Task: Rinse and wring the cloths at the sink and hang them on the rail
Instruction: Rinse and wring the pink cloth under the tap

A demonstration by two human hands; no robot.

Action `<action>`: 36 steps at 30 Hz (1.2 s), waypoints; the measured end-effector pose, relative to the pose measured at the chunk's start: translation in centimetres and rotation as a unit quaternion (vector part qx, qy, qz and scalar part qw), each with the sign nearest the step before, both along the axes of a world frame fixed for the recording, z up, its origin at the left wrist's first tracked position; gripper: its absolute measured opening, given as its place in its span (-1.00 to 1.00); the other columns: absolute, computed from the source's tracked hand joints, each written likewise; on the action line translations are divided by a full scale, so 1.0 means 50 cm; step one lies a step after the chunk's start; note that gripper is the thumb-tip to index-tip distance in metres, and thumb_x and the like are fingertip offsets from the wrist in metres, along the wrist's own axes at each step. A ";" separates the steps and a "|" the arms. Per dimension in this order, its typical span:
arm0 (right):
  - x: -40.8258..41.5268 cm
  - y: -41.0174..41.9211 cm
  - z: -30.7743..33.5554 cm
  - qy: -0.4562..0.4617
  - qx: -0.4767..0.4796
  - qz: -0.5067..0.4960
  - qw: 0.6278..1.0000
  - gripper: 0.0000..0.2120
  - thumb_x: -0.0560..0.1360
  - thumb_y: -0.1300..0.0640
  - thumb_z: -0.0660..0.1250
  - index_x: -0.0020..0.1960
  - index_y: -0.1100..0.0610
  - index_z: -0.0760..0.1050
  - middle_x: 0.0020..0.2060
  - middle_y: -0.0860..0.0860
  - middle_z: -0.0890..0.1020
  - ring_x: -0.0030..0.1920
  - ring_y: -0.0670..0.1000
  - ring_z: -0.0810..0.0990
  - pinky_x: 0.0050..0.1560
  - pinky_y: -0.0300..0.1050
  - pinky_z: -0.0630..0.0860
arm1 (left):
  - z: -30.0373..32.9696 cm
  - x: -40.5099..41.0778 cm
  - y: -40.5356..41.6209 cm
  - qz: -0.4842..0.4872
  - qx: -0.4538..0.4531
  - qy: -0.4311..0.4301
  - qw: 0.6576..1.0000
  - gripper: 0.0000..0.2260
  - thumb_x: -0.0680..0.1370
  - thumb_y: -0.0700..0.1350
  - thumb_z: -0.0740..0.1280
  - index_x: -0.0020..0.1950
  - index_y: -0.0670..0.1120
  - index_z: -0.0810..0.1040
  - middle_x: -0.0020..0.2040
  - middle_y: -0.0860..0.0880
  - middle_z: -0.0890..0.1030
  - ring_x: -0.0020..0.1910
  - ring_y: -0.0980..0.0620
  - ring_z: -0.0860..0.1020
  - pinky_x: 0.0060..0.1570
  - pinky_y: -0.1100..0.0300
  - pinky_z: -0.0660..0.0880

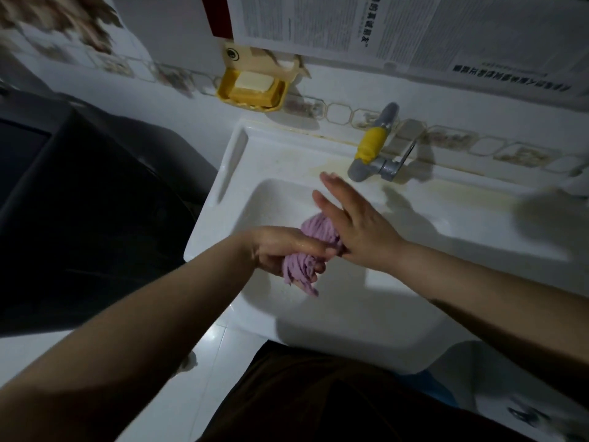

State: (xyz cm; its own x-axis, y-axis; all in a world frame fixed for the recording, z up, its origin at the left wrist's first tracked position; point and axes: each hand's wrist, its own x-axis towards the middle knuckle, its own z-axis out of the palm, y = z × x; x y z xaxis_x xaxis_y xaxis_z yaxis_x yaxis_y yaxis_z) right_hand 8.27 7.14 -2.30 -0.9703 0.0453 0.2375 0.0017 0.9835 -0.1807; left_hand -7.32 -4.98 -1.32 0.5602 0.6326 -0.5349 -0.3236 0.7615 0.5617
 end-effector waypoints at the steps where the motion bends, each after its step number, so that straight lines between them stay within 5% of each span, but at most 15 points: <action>1: -0.015 0.000 0.010 -0.020 -0.001 0.028 0.999 -0.14 0.42 0.08 0.40 0.54 0.12 -0.05 0.44 0.23 0.21 0.38 0.27 0.35 0.14 0.12 0.49 | 0.007 -0.001 0.009 -0.036 -0.005 0.037 0.999 -0.55 0.44 -0.09 0.47 0.25 -0.19 0.44 -0.26 -0.06 0.56 -0.27 0.02 0.57 -0.02 0.02 0.58; 3: -0.032 0.001 0.031 -0.184 0.011 0.000 0.983 -0.12 0.45 0.17 0.36 0.56 0.09 -0.16 0.21 0.22 0.47 0.12 0.24 0.54 -0.23 0.00 0.47 | 0.016 -0.004 0.023 -0.090 -0.032 0.160 0.982 -0.57 0.45 -0.09 0.47 0.24 -0.20 0.43 -0.18 -0.12 0.58 -0.19 -0.06 0.60 0.06 -0.03 0.55; 5: -0.040 -0.011 0.036 -0.313 0.029 -0.100 0.944 -0.30 0.50 0.14 0.28 0.53 0.19 0.02 0.01 0.17 0.56 -0.06 0.20 0.56 -0.29 -0.05 0.38 | 0.013 0.000 0.034 -0.124 -0.024 0.325 0.937 -0.60 0.46 -0.11 0.48 0.18 -0.23 0.43 -0.11 -0.21 0.61 -0.11 -0.20 0.63 0.03 -0.04 0.59; 7: -0.050 -0.027 0.050 -0.388 -0.091 -0.190 0.897 -0.71 0.46 0.16 0.26 0.15 0.21 0.39 -0.14 0.13 0.58 -0.21 0.12 0.53 -0.30 -0.13 0.37 | 0.000 0.011 0.044 -0.160 0.088 0.520 0.834 -0.57 0.45 -0.14 0.47 0.20 -0.19 0.35 -0.11 -0.19 0.59 -0.16 -0.17 0.60 -0.11 0.01 0.60; 10: -0.051 -0.032 0.057 -0.394 -0.437 -0.306 0.749 -0.96 0.38 0.20 0.27 -0.21 0.15 0.40 -0.46 0.02 0.43 -0.47 -0.02 0.35 -0.47 -0.25 0.21 | -0.010 0.012 0.048 -0.173 0.291 0.711 0.617 -0.49 0.53 -0.08 0.34 0.40 -0.05 0.19 -0.04 -0.13 0.62 -0.18 -0.12 0.57 -0.16 -0.01 0.56; 14: -0.027 -0.047 0.077 -0.320 -0.760 -0.301 0.480 -0.83 0.47 0.16 0.26 -0.25 -0.01 0.32 -0.54 -0.08 0.25 -0.57 -0.14 0.14 -0.57 -0.31 -0.02 | 0.002 -0.039 0.061 -0.115 0.608 0.712 0.331 -0.65 0.58 0.03 0.16 0.33 -0.07 0.32 -0.27 -0.09 0.56 -0.44 -0.11 0.52 -0.52 0.22 0.32; 17: -0.009 -0.050 0.092 -0.303 -0.868 -0.210 0.333 -0.79 0.40 0.08 0.21 -0.38 -0.01 0.27 -0.58 -0.11 0.22 -0.62 -0.17 0.10 -0.65 -0.36 -0.04 | 0.019 -0.053 0.079 -0.096 0.712 0.642 0.269 -0.72 0.54 -0.07 0.23 0.23 -0.08 0.35 -0.32 -0.10 0.51 -0.50 -0.09 0.46 -0.61 0.23 0.37; 19: 0.000 -0.046 0.094 -0.273 -0.900 -0.180 0.288 -0.78 0.42 0.07 0.20 -0.38 0.00 0.26 -0.58 -0.11 0.25 -0.62 -0.19 0.11 -0.68 -0.39 -0.01 | 0.024 -0.055 0.091 -0.101 0.719 0.641 0.250 -0.72 0.52 -0.08 0.29 0.20 -0.06 0.37 -0.30 -0.10 0.52 -0.49 -0.08 0.46 -0.60 0.22 0.38; 21: 0.007 -0.036 0.091 -0.238 -0.909 -0.199 0.277 -0.85 0.41 0.08 0.23 -0.29 0.03 0.29 -0.55 -0.09 0.30 -0.59 -0.20 0.13 -0.68 -0.41 0.01 | 0.028 -0.041 0.092 -0.111 0.663 0.678 0.296 -0.79 0.53 -0.03 0.25 0.13 -0.04 0.38 -0.28 -0.09 0.53 -0.45 -0.12 0.51 -0.54 0.22 0.35; 24: 0.021 -0.019 0.074 -0.153 -0.886 -0.297 0.321 -0.79 0.36 0.19 0.33 -0.07 0.12 0.35 -0.42 -0.01 0.42 -0.54 -0.15 0.31 -0.65 -0.38 0.18 | 0.043 -0.005 0.082 -0.164 0.382 0.764 0.493 -0.83 0.54 0.00 0.24 0.06 -0.03 0.47 -0.12 -0.08 0.61 -0.18 -0.14 0.60 -0.30 0.17 0.37; 26: 0.041 -0.020 0.053 -0.102 -0.801 -0.352 0.473 -0.53 0.41 0.31 0.38 0.20 0.03 0.29 -0.27 0.00 0.51 -0.42 -0.10 0.43 -0.49 -0.27 0.36 | 0.041 0.004 0.078 -0.150 0.184 0.694 0.679 -0.90 0.48 -0.07 0.32 -0.11 -0.09 0.52 -0.19 -0.11 0.61 -0.31 -0.05 0.54 -0.33 0.22 0.38; 29: 0.082 -0.044 0.022 -0.059 -0.491 -0.317 0.809 -0.13 0.42 0.28 0.44 0.49 -0.16 -0.01 0.31 0.00 0.32 0.21 -0.01 0.45 0.10 -0.15 0.48 | 0.040 0.001 0.063 -0.003 -0.034 0.425 0.905 -0.85 0.50 -0.14 0.32 -0.25 -0.08 0.44 -0.44 -0.03 0.46 -0.58 0.09 0.35 -0.56 0.37 0.22; 30: 0.091 -0.049 0.013 -0.061 -0.366 -0.262 0.891 -0.10 0.41 0.22 0.45 0.49 -0.19 -0.05 0.44 0.00 0.15 0.40 0.02 0.29 0.25 -0.14 0.38 | 0.043 0.004 0.055 0.029 -0.071 0.328 0.942 -0.86 0.52 -0.14 0.31 -0.23 -0.07 0.43 -0.46 -0.01 0.45 -0.60 0.12 0.36 -0.60 0.40 0.21; 32: 0.091 -0.045 0.006 -0.034 -0.184 -0.166 0.968 -0.16 0.42 0.12 0.44 0.50 -0.14 0.00 0.51 0.00 -0.02 0.49 0.11 0.16 0.31 -0.10 0.30 | 0.049 0.027 0.043 0.032 -0.079 0.152 0.985 -0.90 0.52 -0.13 0.31 -0.19 -0.08 0.46 -0.49 0.03 0.48 -0.60 0.17 0.42 -0.64 0.41 0.29; 36: 0.048 -0.017 0.031 0.148 -0.101 -0.041 0.983 -0.55 0.52 0.02 0.26 0.34 0.13 0.26 0.19 0.14 0.34 0.12 0.13 0.46 -0.07 -0.12 0.56 | 0.049 0.094 0.019 -0.036 -0.049 -0.133 0.989 -0.82 0.48 -0.01 0.38 -0.27 -0.06 0.51 -0.49 0.08 0.48 -0.59 0.20 0.41 -0.62 0.42 0.32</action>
State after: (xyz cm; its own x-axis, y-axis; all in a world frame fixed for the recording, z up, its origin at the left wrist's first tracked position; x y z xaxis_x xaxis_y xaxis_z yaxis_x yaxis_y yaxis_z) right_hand 10.69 6.32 -0.76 -0.8515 0.1949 0.4869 -0.0034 0.9263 -0.3768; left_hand -2.61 -4.01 1.13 0.7312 0.5380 -0.4195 -0.3923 0.8347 0.3865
